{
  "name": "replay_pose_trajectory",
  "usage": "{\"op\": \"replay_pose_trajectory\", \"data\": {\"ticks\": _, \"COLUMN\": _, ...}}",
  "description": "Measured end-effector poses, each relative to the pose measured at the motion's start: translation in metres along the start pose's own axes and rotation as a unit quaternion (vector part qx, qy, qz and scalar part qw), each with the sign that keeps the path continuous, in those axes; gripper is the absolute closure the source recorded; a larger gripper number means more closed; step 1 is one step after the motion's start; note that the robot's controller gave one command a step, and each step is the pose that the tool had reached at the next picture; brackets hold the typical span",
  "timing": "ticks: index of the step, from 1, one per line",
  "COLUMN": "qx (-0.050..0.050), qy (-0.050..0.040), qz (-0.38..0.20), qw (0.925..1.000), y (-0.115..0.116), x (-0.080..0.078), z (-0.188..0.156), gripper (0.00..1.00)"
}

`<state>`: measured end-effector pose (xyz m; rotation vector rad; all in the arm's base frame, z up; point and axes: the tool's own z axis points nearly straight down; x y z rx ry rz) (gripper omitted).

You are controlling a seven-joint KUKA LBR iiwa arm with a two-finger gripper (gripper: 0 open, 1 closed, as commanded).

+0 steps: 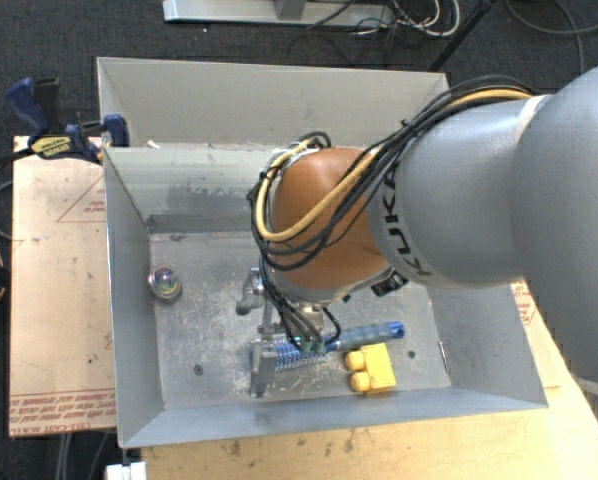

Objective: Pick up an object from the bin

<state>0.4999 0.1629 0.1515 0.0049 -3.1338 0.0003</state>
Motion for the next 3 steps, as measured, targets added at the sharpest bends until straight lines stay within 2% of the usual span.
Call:
{"op": "replay_pose_trajectory", "data": {"ticks": 1, "qx": 0.001, "qy": -0.0021, "qz": -0.050, "qw": 0.9988, "y": -0.050, "x": -0.028, "z": 0.054, "gripper": 0.00}}
{"op": "replay_pose_trajectory", "data": {"ticks": 2, "qx": 0.000, "qy": -0.0033, "qz": -0.051, "qw": 0.9987, "y": -0.047, "x": -0.027, "z": 0.052, "gripper": 1.00}}
{"op": "replay_pose_trajectory", "data": {"ticks": 3, "qx": -0.001, "qy": -0.0083, "qz": -0.060, "qw": 0.9982, "y": -0.049, "x": -0.028, "z": -0.061, "gripper": 1.00}}
